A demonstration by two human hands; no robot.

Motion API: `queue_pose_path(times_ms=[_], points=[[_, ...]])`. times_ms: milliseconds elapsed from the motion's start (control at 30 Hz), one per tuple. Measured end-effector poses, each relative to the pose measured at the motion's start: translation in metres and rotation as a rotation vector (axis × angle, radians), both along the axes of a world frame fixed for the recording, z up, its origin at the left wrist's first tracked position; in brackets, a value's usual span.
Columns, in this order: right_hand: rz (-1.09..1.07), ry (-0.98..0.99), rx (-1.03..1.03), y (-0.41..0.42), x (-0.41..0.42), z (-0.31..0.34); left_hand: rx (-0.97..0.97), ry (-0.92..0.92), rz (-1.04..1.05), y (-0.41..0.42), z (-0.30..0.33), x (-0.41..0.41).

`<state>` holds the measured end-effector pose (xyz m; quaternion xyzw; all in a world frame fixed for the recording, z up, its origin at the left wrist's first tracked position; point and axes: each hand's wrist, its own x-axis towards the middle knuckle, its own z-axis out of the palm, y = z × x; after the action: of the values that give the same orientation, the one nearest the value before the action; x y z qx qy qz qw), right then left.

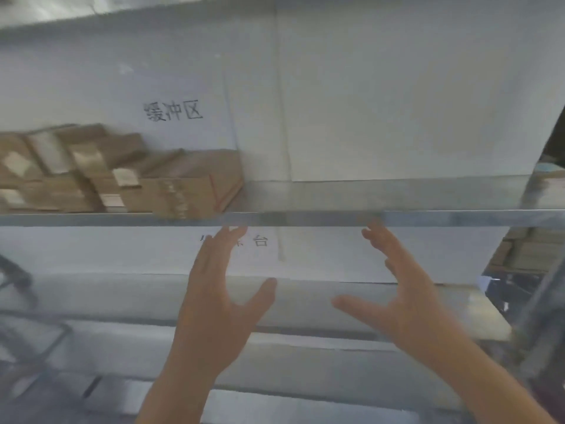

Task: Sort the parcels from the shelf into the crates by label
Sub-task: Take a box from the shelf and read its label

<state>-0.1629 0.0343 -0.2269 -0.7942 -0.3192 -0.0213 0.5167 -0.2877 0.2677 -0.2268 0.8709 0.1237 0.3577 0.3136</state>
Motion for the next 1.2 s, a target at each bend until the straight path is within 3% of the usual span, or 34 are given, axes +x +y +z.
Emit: queue_pose_path(times_ms=[233,467,767,1000,1200], points=[[0.087,-0.074,-0.011,0.137,-0.045,0.041,0.01,-0.058,0.097,0.124,0.04,-0.061],[0.116,-0.116,0.038,0.213,-0.019,0.063,0.044,-0.041,0.116,0.198,0.061,-0.034],[0.148,0.227,0.252,0.3,0.071,0.087,-0.027,0.142,0.197,0.263,0.072,0.055],[0.133,0.509,0.197,0.339,0.118,0.08,-0.116,0.167,0.282,0.272,0.078,0.095],[0.145,0.568,0.211,0.328,0.123,0.075,-0.228,0.29,0.13,0.261,0.084,0.103]])
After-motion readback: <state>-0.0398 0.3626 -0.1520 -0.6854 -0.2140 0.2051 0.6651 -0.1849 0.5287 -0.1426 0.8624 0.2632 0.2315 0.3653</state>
